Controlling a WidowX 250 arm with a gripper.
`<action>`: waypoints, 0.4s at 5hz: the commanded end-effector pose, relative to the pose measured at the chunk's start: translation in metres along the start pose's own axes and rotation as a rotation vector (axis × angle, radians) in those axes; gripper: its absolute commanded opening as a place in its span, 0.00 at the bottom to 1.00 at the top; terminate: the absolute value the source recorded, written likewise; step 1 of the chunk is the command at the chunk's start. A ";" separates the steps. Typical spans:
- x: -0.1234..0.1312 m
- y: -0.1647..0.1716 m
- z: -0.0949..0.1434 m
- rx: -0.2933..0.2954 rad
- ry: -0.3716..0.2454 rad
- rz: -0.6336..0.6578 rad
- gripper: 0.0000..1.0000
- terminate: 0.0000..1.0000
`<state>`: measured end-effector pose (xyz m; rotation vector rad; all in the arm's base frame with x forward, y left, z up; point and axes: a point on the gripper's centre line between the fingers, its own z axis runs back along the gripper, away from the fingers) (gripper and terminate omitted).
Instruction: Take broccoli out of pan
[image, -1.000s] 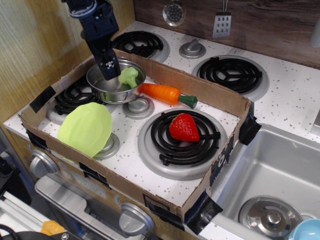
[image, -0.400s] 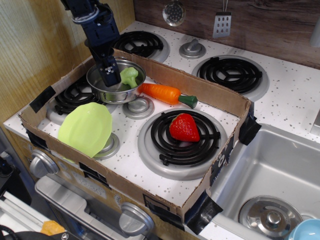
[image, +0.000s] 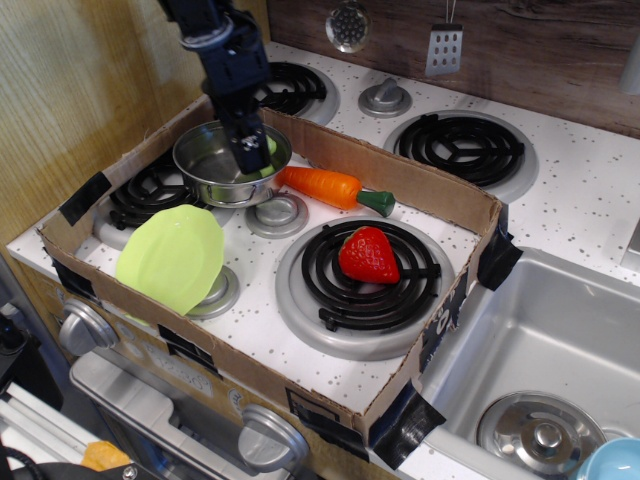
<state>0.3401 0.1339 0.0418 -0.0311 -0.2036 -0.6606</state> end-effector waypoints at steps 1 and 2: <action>0.025 0.021 0.007 0.049 -0.047 -0.014 1.00 0.00; 0.024 0.020 0.004 0.048 -0.057 -0.013 1.00 0.00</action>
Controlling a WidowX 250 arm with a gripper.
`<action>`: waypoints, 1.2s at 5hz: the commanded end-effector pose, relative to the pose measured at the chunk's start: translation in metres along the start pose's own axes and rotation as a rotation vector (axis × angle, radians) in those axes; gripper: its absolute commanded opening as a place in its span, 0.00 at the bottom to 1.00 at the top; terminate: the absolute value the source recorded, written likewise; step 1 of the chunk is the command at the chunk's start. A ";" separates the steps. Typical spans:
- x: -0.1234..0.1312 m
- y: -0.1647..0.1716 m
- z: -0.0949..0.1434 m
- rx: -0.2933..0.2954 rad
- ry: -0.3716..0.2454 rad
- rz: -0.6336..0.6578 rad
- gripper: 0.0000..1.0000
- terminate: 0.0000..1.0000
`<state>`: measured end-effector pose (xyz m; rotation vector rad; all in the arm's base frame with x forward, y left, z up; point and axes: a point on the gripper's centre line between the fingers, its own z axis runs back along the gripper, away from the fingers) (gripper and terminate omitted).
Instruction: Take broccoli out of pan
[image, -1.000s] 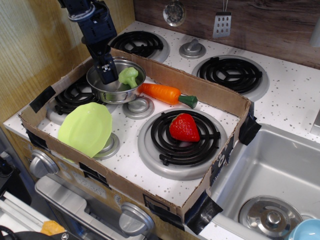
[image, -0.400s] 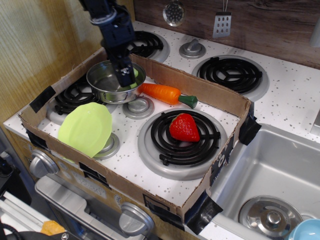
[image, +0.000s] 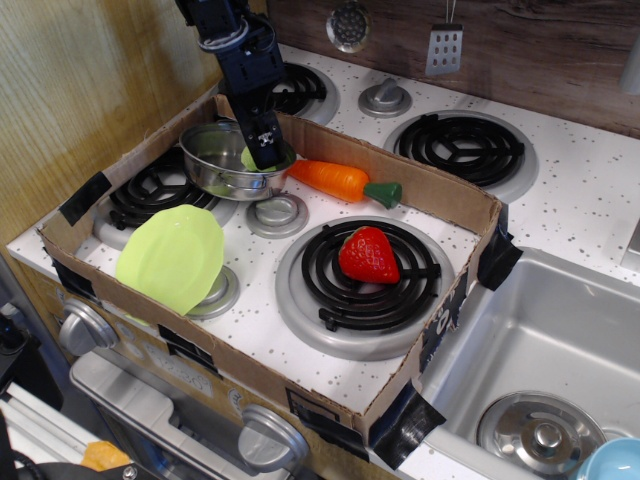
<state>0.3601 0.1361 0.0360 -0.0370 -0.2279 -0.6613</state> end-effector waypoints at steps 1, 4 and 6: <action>0.006 0.006 0.014 0.062 -0.029 -0.013 1.00 0.00; -0.018 -0.014 0.024 0.078 -0.044 0.033 0.00 0.00; -0.019 -0.017 0.066 0.166 0.019 0.012 0.00 0.00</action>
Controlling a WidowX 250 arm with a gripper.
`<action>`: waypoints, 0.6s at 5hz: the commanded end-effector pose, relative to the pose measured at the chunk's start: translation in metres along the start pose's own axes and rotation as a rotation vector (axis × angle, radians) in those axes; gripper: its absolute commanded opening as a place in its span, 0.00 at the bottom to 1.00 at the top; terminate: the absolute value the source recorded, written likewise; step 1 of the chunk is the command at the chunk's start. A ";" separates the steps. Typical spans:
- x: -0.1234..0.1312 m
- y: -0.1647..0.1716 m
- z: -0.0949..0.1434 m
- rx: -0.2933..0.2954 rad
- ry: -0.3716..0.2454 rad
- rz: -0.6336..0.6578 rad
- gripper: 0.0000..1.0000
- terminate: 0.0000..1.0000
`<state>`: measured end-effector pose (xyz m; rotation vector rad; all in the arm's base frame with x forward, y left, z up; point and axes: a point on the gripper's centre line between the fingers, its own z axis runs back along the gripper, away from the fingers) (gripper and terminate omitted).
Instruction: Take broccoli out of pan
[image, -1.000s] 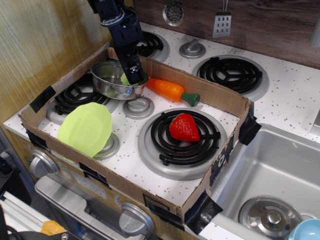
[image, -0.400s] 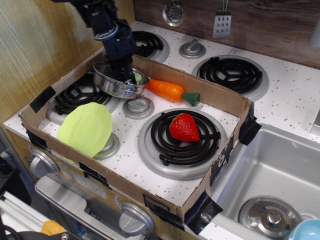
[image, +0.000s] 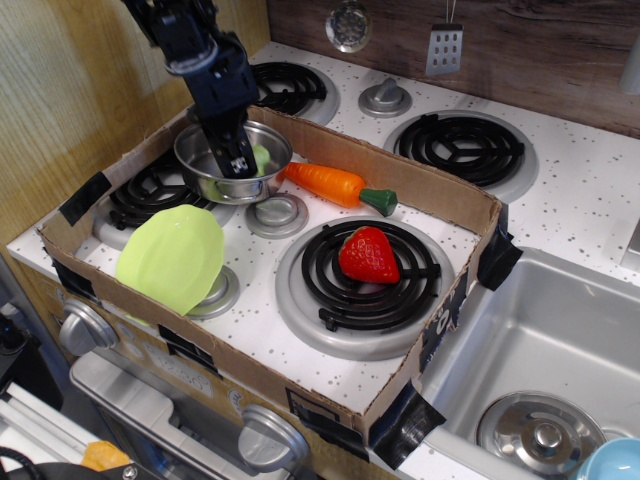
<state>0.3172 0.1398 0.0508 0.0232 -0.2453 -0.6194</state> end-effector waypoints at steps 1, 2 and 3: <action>0.002 -0.006 0.058 0.174 0.062 -0.040 0.00 0.00; -0.003 -0.030 0.078 0.262 0.092 -0.010 0.00 0.00; -0.004 -0.060 0.076 0.225 0.086 0.091 0.00 0.00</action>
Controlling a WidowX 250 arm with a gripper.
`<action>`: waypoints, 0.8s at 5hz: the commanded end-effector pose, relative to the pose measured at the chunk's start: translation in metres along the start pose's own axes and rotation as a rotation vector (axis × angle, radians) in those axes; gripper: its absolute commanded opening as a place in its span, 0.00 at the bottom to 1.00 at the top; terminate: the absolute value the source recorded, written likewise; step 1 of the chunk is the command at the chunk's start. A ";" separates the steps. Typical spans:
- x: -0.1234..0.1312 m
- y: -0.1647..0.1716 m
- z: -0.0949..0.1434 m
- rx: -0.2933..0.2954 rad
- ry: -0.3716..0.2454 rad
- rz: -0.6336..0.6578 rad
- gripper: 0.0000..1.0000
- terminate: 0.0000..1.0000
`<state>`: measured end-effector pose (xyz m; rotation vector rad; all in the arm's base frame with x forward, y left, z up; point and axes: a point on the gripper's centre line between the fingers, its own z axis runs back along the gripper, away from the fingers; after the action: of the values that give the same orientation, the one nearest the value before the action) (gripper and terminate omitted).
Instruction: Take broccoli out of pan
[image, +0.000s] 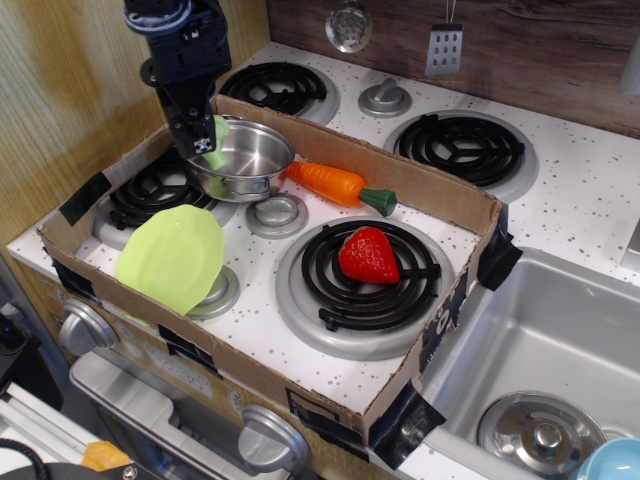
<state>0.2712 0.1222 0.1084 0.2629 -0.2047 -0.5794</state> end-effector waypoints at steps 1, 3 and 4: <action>0.011 -0.052 0.012 -0.011 -0.032 0.166 0.00 0.00; 0.024 -0.100 -0.010 -0.028 -0.090 0.294 0.00 0.00; 0.023 -0.111 -0.013 -0.013 -0.096 0.345 0.00 0.00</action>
<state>0.2223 0.0284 0.0525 0.1721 -0.3006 -0.2455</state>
